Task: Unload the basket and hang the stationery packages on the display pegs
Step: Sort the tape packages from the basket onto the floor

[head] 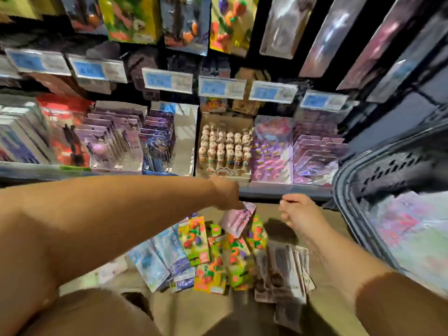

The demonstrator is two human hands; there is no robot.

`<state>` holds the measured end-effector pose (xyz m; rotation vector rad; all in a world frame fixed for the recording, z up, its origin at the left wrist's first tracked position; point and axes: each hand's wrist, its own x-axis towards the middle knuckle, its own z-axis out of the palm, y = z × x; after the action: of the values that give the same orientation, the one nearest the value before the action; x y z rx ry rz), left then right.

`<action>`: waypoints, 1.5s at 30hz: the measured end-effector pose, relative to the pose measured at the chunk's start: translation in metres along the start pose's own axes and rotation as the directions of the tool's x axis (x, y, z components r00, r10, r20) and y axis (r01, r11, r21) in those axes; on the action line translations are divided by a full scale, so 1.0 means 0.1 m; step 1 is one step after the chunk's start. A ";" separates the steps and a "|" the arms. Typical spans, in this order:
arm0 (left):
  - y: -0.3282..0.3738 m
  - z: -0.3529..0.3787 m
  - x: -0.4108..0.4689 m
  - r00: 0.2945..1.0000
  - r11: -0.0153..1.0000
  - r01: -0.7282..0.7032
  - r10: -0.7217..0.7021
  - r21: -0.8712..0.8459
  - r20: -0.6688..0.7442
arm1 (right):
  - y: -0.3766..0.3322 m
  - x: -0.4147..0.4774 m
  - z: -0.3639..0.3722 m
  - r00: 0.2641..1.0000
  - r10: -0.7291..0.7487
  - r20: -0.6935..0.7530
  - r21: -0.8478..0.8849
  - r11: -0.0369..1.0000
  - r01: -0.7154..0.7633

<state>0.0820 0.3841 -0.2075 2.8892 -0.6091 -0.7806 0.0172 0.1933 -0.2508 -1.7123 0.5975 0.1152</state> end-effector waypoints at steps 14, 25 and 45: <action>0.12 1.43 0.85 0.860 0.817 0.509 -0.500 -0.271 0.104 | 0.44 0.28 -0.53 0.997 0.047 0.056 -0.217 0.976 -0.033; -0.07 1.82 1.25 0.839 0.683 0.511 -0.528 -0.523 0.130 | 1.14 0.53 -0.22 0.964 0.245 0.101 -0.295 0.933 -0.206; 0.37 2.04 -0.15 0.921 0.539 0.341 -0.030 -0.770 0.388 | 1.37 -0.07 -0.20 0.918 0.342 0.200 0.040 0.933 -0.356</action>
<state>-0.0448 0.3595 -0.3706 1.9370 0.1061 -1.1917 -0.0549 0.1622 -0.3650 -1.4861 0.7501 0.4999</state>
